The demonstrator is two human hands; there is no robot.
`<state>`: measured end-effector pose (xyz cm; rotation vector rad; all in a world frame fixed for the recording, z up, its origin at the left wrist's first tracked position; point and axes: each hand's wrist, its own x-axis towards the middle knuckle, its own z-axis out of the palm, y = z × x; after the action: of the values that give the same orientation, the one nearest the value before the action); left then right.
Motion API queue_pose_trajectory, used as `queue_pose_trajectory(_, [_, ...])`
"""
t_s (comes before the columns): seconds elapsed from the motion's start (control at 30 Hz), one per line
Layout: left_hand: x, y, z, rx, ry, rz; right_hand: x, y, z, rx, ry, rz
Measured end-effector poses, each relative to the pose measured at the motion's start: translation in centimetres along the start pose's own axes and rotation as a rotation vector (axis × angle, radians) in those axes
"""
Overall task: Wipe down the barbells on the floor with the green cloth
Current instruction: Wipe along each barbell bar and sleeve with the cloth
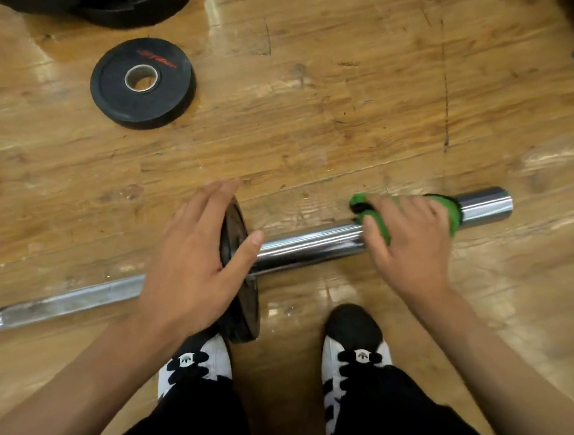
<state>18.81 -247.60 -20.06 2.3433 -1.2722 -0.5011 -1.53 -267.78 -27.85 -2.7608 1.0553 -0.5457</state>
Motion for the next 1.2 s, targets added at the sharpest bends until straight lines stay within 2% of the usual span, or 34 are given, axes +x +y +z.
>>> queue_pose_trajectory(0.13, [-0.6,-0.1,0.9,-0.031,0.046,0.028,1.1,4.7,-1.2,0.017,0.033,0.284])
queue_pose_trajectory(0.2, [-0.8,-0.1,0.9,-0.024,0.05,0.028,1.8,2.5,-1.1,0.039,0.057,0.468])
queue_pose_trajectory(0.23, [-0.8,-0.1,0.9,-0.02,0.047,0.029,1.7,0.1,-0.6,0.029,0.03,0.491])
queue_pose_trajectory(0.27, [-0.8,-0.2,0.9,-0.015,0.046,0.034,1.2,-2.8,-0.1,0.016,-0.023,0.438])
queue_pose_trajectory(0.4, [-0.6,-0.5,0.9,-0.009,0.048,0.053,-1.3,-12.8,1.0,0.145,-0.193,-0.072])
queue_pose_trajectory(0.47, [-0.3,-0.6,0.8,-0.01,0.035,0.047,-1.0,-11.8,1.0,0.154,-0.234,-0.264])
queue_pose_trajectory(0.53, [0.1,-0.7,0.6,-0.003,0.026,0.037,-0.7,-7.9,0.8,0.109,-0.194,-0.306])
queue_pose_trajectory(0.7, [1.3,-0.7,-0.1,0.01,0.007,0.01,0.4,4.4,-0.9,0.003,0.024,0.114])
queue_pose_trajectory(0.77, [1.8,-0.6,-0.3,0.031,0.03,-0.002,1.7,4.7,-0.9,0.006,0.033,0.3])
queue_pose_trajectory(0.83, [1.9,-0.3,-0.4,0.068,0.079,-0.009,2.7,1.2,-0.4,0.0,0.023,0.448])
queue_pose_trajectory(0.9, [1.3,0.5,0.1,0.113,0.124,0.034,2.1,-4.5,0.5,0.0,-0.04,0.365])
queue_pose_trajectory(1.0, [-0.6,1.4,1.5,0.132,0.158,0.135,-0.1,-11.9,1.8,0.105,-0.132,-0.017])
queue_pose_trajectory(1.1, [-0.9,0.8,1.7,0.097,0.179,0.137,-0.4,-11.1,1.9,0.139,-0.193,-0.259])
queue_pose_trajectory(1.13, [-0.6,0.6,1.6,0.117,0.187,0.138,-0.2,-9.2,1.8,0.113,-0.173,-0.266])
queue_pose_trajectory(1.2, [0.0,0.4,1.5,0.135,0.188,0.13,0.2,-4.5,1.3,0.064,-0.063,-0.105])
